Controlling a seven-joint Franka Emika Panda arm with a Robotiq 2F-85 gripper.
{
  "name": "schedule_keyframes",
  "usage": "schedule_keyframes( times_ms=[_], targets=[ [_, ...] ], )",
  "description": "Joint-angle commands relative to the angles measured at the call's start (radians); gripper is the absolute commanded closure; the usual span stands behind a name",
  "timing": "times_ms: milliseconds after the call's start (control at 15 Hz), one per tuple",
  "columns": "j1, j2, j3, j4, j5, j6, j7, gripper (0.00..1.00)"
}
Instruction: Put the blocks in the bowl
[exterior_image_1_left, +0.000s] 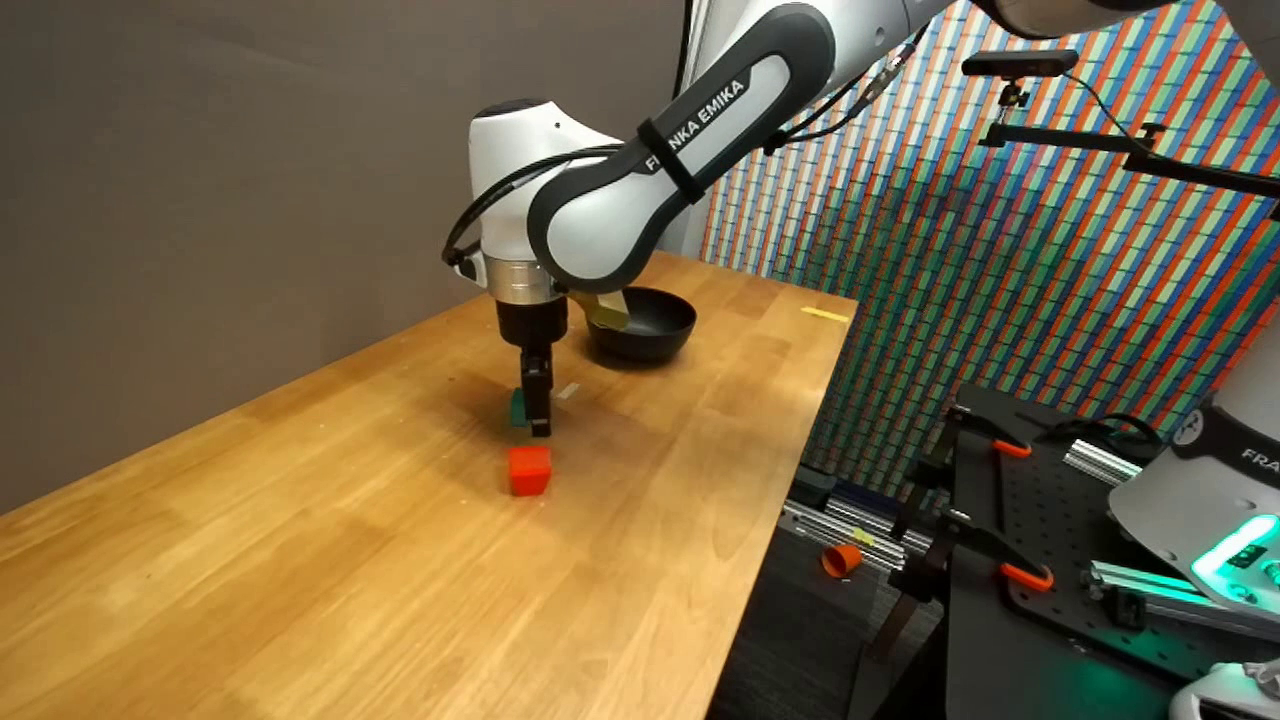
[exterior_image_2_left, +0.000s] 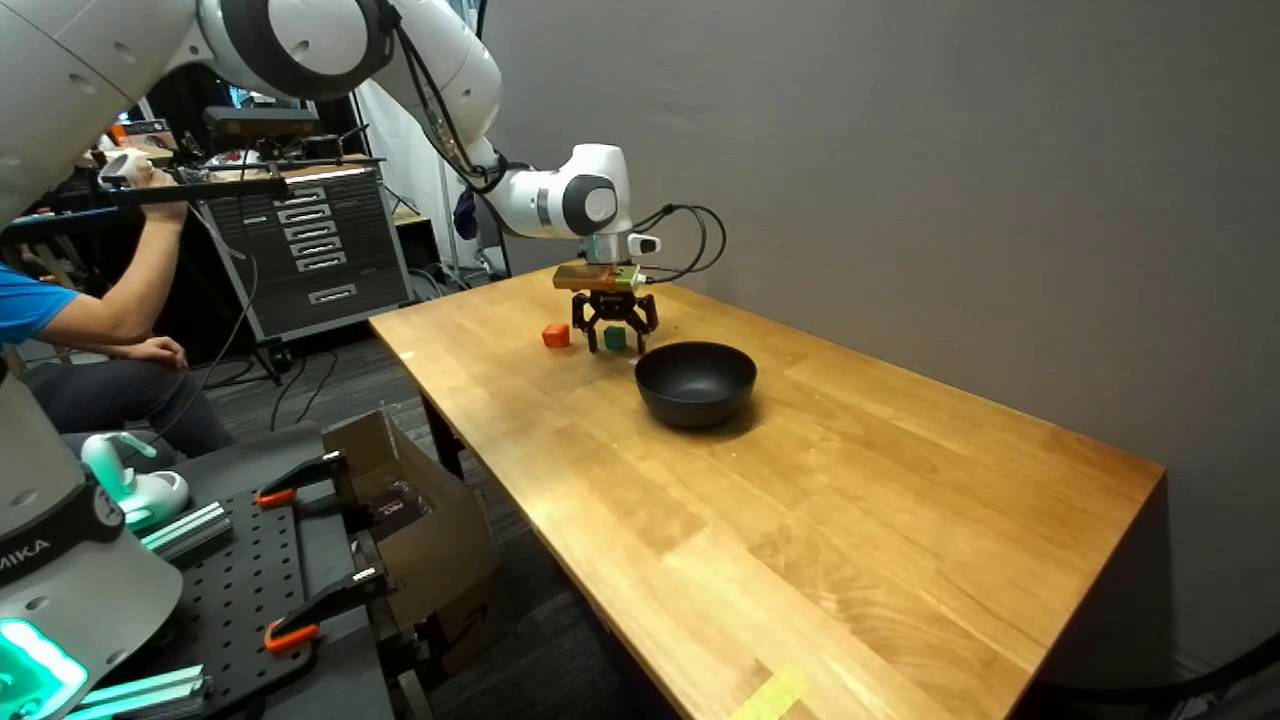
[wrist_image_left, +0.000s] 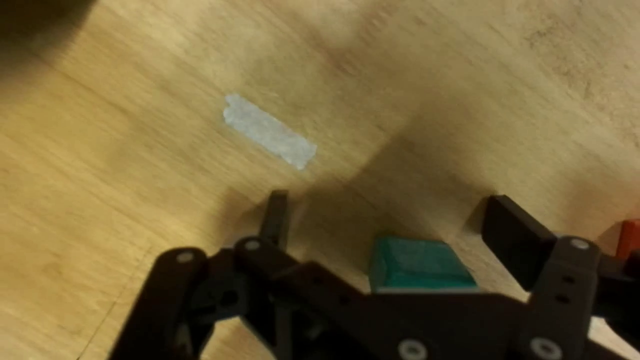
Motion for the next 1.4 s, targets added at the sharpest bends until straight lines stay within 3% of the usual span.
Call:
schedule_keyframes(
  times_ms=[0, 267, 333, 467, 667, 933, 1333],
  targets=[
    [0.032, 0.038, -0.012, 0.095, -0.009, -0.036, 0.065, 0.00],
    [0.059, 0.053, -0.025, 0.131, -0.019, -0.028, 0.102, 0.00],
    [0.065, 0.054, -0.032, 0.134, -0.022, -0.032, 0.114, 0.25],
    [0.069, 0.055, -0.039, 0.137, -0.020, -0.050, 0.129, 0.32],
    [0.072, 0.054, -0.050, 0.134, -0.021, -0.077, 0.150, 0.58],
    [0.081, 0.039, -0.064, 0.126, -0.030, -0.120, 0.187, 0.86],
    [0.068, -0.063, -0.135, 0.010, -0.058, -0.204, 0.300, 0.85]
  ],
)
